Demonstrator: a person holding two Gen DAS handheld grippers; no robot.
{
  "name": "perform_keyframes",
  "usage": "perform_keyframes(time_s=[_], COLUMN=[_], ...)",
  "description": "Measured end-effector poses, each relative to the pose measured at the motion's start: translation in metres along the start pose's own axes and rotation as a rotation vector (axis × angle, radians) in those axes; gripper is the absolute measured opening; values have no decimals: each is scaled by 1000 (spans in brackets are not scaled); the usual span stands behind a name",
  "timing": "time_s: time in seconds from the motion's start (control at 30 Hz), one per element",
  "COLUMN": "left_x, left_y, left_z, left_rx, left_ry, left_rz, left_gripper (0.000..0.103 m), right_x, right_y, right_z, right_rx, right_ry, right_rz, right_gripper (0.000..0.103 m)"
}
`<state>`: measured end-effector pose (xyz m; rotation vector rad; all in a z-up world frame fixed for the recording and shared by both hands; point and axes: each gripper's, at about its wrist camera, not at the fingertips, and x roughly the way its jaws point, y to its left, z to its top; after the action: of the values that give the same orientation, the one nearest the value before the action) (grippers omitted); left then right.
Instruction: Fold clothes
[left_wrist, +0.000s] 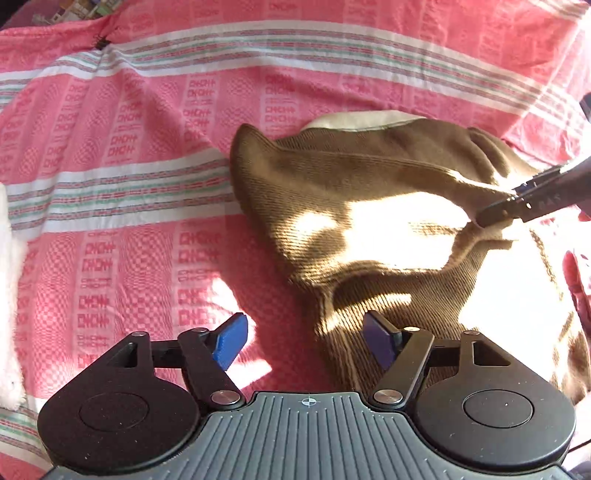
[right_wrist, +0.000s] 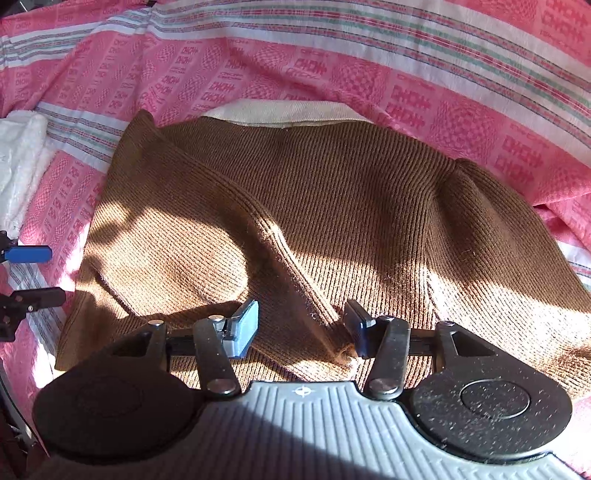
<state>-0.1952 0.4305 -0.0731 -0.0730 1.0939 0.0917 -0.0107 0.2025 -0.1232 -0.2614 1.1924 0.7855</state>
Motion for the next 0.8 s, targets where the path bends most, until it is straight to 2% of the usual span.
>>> perform_keyframes(time_s=[0.17,0.2,0.23,0.27,0.3,0.33,0.4,0.53,0.57,0.6,0.67,0.73,0.8], left_x=[9,10,11,13,14,15,18,23,22,20,15,10,9], left_y=[-2,0,2,3,5,6,10,16,15,12,5,-3,-8], left_z=[-5,-6,-7,-8,-9,-9,-11,-15,-16,-19,-29,-42,-53], left_rx=[0,-6,-12,-18,-24,-30,-42,-66,-69,-70,-58,-42,-36], left_ry=[26,32,38,44,50,56,68,92,96,105,120,138,158], left_rz=[39,42,46,50,53,57,64,78,73,63,42,12,-12], left_gripper=[82,72,58,37,21,17,19,27,39,56,67,75,81], right_x=[5,5,4,2,0,-2,-2,6,4,3,-9,-23,-38], right_y=[2,2,2,3,3,5,8,-1,-5,-9,-11,-18,-33], right_z=[-3,-3,-2,-2,-1,-1,-2,-3,-4,-4,-13,-28,-47], right_rx=[11,15,22,30,37,38,22,60,82,101,65,52,101], right_ry=[6,8,9,10,11,12,19,15,2,-9,-13,-3,12], right_rz=[12,16,25,37,48,53,61,2,-1,-7,-57,-81,-97], right_gripper=[57,56,45,24,15,8,8,12,15,28,46,45,45])
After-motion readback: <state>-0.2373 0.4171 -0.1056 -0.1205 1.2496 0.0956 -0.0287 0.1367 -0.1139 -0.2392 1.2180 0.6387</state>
